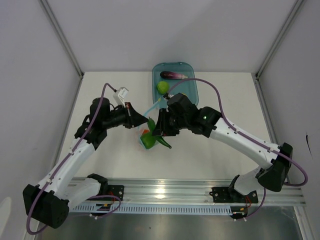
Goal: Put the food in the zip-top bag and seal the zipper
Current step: Place the fake vegetable in the zipper food storage bag.
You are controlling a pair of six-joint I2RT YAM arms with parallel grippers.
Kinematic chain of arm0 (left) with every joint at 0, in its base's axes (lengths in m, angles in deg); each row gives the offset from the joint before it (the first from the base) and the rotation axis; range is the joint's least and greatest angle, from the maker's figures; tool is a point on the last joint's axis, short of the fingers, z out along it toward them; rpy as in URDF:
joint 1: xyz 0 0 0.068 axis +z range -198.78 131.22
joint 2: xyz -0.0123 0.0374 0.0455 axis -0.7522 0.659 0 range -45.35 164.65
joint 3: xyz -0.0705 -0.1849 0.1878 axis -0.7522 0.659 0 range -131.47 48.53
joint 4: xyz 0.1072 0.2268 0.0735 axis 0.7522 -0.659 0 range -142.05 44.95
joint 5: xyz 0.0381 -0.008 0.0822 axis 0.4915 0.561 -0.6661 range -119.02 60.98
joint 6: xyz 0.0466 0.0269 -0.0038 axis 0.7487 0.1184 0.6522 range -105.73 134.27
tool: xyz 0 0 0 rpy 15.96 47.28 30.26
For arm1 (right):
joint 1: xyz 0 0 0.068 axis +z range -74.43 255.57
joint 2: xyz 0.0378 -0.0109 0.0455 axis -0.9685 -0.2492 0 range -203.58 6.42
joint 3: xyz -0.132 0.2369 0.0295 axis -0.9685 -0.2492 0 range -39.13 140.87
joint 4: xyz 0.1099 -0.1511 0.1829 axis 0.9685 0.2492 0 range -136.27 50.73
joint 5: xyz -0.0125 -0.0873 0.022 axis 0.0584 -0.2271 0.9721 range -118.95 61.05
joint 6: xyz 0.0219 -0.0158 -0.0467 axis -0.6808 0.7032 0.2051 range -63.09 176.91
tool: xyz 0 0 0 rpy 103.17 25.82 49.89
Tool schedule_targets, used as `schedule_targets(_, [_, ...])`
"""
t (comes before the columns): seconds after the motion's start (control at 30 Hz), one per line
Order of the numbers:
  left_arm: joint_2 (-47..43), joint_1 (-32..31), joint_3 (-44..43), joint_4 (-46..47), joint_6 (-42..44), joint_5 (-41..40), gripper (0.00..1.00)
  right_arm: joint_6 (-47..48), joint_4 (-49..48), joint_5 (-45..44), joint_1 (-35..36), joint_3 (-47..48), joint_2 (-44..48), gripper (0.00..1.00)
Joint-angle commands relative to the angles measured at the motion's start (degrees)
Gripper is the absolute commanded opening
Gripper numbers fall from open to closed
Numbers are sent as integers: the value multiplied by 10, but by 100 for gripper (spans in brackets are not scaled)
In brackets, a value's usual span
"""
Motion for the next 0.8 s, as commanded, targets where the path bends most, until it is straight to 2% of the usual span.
schedule_targets(0.0, [-25, -2, 6, 34, -8, 26, 0, -68, -84, -8, -24, -9, 0, 0])
schedule_targets(0.3, [-35, -8, 29, 60, -33, 38, 1, -157, -166, -29, -35, -47, -1, 8])
schedule_targets(0.4, [-35, -10, 34, 66, -40, 39, 1, -160, -171, -56, -36, -50, -3, 20])
schedule_targets(0.43, [-36, -10, 32, 66, -42, 40, 1, -160, -172, -66, -37, -51, -5, 25])
schedule_targets(0.47, [-36, -11, 34, 66, -42, 40, 1, -160, -172, -71, -37, -52, -6, 39])
schedule_targets(0.67, [-49, -13, 33, 64, -47, 35, 1, -140, -176, -80, -38, -47, -17, 70])
schedule_targets(0.77, [-50, -13, 29, 58, -45, 33, 1, -125, -163, -83, -38, -41, -17, 78])
